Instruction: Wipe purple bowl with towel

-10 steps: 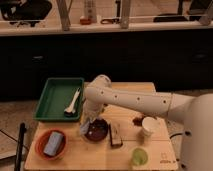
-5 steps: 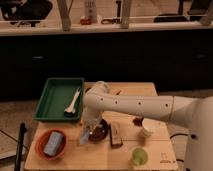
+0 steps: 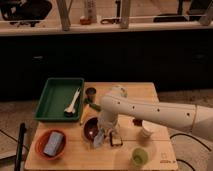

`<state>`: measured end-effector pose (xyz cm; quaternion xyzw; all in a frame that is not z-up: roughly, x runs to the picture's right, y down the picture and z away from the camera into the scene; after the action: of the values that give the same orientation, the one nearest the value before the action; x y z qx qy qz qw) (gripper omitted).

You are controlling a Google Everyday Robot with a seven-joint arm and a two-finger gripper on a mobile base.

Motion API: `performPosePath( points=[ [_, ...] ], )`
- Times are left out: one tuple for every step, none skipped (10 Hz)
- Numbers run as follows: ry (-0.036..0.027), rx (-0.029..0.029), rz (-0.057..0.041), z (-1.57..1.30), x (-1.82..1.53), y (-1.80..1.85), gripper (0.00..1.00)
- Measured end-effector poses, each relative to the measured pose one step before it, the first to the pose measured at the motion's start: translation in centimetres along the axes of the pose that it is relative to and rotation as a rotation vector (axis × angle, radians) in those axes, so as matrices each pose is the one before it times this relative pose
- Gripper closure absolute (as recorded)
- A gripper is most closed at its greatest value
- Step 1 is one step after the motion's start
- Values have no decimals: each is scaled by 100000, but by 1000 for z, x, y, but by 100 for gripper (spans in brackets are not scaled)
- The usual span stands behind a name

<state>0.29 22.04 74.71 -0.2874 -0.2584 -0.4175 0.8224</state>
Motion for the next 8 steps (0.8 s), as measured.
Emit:
performPosePath(
  points=[
    [1378,660,1383,-217,811,-272,100],
    [1381,861,1022,-199,991,-705,100],
    [1200,1065,693,-226,983,-884,100],
    [995,916,167,-162,766,-878,100],
    [551,927,-396,-103,371,-974,100],
    [185,1013,-916,35,28,-1058,100],
    [-290,1257,-2058,193,-469,-1683,100],
    [-467,534,-1570,174,-514,-957,100]
  ],
)
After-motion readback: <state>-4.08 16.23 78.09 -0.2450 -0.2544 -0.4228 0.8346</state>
